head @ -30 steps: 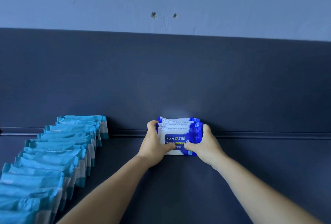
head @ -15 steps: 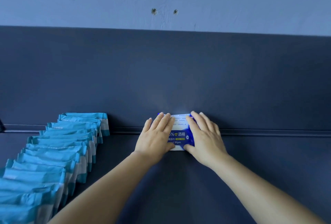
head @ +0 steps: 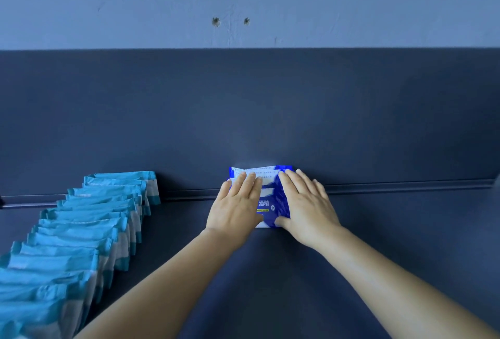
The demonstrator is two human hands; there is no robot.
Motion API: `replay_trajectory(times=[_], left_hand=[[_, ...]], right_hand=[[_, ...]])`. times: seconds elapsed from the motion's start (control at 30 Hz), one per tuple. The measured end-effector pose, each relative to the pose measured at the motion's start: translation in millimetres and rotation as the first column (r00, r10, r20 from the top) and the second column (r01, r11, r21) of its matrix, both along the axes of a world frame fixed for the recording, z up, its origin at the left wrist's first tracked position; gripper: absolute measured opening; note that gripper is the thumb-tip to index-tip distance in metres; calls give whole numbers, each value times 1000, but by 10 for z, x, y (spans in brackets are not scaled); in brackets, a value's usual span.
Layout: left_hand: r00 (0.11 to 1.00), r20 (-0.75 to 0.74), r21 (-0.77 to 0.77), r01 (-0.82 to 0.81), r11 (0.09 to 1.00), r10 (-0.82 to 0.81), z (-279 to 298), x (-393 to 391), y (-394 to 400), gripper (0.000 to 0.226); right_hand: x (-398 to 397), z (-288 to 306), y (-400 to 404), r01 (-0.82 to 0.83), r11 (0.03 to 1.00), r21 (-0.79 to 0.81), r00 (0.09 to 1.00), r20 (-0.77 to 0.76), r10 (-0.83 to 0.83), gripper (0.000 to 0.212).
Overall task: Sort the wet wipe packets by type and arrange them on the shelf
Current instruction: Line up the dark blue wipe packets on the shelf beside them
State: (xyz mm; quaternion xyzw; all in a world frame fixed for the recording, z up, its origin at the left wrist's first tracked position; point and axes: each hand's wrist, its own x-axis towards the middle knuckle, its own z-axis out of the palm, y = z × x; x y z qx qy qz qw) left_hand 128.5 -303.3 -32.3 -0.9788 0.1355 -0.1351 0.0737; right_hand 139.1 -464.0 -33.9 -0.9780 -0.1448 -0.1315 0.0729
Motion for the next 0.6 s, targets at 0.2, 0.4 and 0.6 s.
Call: replay_trajectory(times=[0.2, 0.4, 0.6], left_hand=[[992, -28, -105, 121, 987, -124, 36, -239, -208, 73], [958, -31, -197, 274, 941, -285, 99, -667, -338, 74], [883, -18, -236, 452, 860, -469, 129, -1316, -493, 73]], right_hand=[[-429, 105, -163, 81, 997, 12, 996, -46, -80, 89], [-1137, 171, -318, 251, 968, 28, 967, -59, -249, 83], [-2034, 148, -423, 439, 898, 20, 897, -71, -437, 79]])
